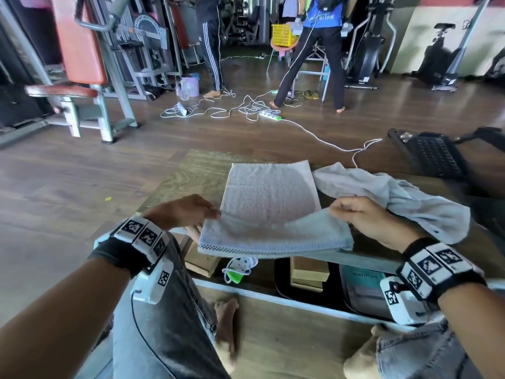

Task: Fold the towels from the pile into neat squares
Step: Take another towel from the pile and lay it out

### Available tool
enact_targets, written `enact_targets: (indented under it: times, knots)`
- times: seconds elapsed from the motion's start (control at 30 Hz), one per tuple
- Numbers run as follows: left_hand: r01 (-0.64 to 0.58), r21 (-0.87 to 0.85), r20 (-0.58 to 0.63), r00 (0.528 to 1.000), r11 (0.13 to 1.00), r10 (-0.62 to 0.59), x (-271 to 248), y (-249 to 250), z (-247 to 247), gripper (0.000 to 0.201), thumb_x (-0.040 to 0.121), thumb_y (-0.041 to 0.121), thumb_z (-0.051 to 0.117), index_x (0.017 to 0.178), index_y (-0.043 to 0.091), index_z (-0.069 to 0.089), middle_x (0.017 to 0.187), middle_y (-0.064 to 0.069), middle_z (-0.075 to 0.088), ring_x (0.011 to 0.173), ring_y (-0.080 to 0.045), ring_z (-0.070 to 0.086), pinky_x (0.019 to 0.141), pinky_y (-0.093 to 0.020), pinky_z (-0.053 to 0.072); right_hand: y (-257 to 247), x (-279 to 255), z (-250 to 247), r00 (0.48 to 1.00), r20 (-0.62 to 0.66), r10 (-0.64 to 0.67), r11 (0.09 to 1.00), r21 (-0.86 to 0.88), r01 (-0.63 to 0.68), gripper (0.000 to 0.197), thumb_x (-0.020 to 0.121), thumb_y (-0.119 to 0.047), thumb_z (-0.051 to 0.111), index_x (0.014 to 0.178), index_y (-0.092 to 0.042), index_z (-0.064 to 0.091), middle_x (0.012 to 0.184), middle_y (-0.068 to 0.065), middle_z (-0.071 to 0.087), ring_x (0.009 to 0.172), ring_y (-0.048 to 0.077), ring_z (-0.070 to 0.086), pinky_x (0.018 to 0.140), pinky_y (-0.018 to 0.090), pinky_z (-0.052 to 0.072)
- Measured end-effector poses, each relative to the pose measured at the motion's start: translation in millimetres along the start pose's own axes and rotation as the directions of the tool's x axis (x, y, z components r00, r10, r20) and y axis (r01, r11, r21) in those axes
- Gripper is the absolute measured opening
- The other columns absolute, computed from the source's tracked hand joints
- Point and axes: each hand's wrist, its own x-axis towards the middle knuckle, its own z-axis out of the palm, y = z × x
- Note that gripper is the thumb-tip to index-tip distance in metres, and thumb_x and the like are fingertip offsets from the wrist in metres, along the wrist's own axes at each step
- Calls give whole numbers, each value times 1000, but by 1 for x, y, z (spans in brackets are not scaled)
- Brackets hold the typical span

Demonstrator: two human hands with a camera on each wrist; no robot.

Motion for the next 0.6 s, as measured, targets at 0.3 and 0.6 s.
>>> enact_targets:
  times: [0.3,0.6]
  knots:
    - [2,-160,-185,982,987,-32,32,3,-13,26,97,24,58,98,1,72,95,-20,72,76,-26,68,74,-41,59,-1,27,3,969,-246,24,999,-19,-30,19,100,-22,59,87,-11,68,83,-1,66,79,14,57,75,33,43]
    - [-23,-274,-336,939,961,-73,120,3,-27,21,94,30,62,86,15,73,87,-15,74,72,-31,73,64,-47,62,8,126,-6,935,-347,73,972,-186,-144,23,101,-23,54,85,-7,61,81,15,66,80,35,63,67,38,47]
